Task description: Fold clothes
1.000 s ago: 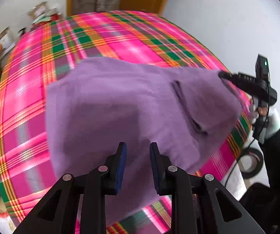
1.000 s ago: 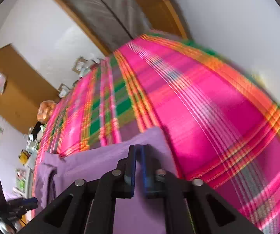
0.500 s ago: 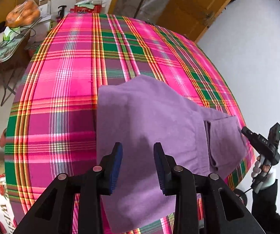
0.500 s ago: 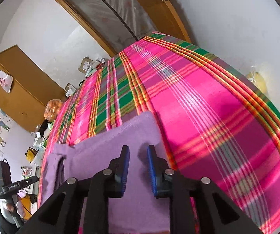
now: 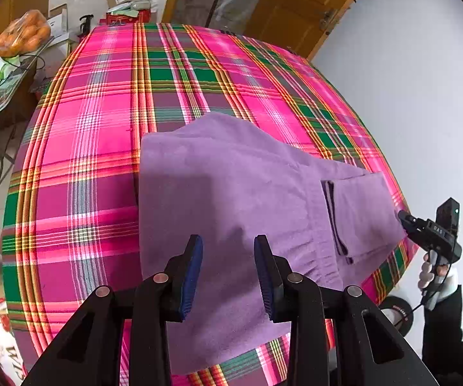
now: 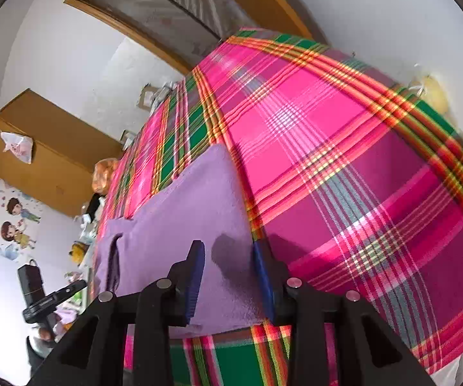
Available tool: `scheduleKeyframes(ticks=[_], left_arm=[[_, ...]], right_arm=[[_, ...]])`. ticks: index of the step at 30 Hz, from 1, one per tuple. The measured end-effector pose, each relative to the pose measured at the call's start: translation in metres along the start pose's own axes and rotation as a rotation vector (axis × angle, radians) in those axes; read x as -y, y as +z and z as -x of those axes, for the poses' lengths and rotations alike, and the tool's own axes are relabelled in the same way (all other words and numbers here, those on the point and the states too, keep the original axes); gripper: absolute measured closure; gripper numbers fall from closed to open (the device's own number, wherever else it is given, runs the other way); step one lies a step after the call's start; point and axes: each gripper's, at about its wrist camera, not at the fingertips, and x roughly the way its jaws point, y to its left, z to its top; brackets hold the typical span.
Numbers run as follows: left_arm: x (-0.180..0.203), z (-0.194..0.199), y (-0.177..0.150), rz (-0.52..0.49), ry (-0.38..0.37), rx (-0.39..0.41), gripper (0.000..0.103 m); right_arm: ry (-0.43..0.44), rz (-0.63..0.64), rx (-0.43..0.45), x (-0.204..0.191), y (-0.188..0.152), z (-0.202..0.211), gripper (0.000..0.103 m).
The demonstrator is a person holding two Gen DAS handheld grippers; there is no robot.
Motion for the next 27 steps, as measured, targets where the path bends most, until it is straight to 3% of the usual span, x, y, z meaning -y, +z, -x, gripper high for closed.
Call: scheduleKeyframes(ticks=[7, 19, 22, 27], left_arm=[[0.007, -0.005, -0.005, -0.022, -0.012, -0.022, 0.069], [0.023, -0.02, -0.008, -0.07, -0.012, -0.062, 0.069], [0.024, -0.021, -0.008, -0.07, -0.011, -0.058, 0.069], [0.023, -0.019, -0.008, -0.063, -0.007, -0.051, 0.069]], right_arm=[[0.062, 0.006, -0.122, 0.003, 0.002, -0.003, 0.07], [0.106, 0.018, -0.086, -0.005, 0.005, -0.022, 0.072], [0.101, 0.025, -0.088, -0.008, 0.003, -0.019, 0.085], [0.157, 0.053, -0.043, -0.026, 0.006, -0.001, 0.088]])
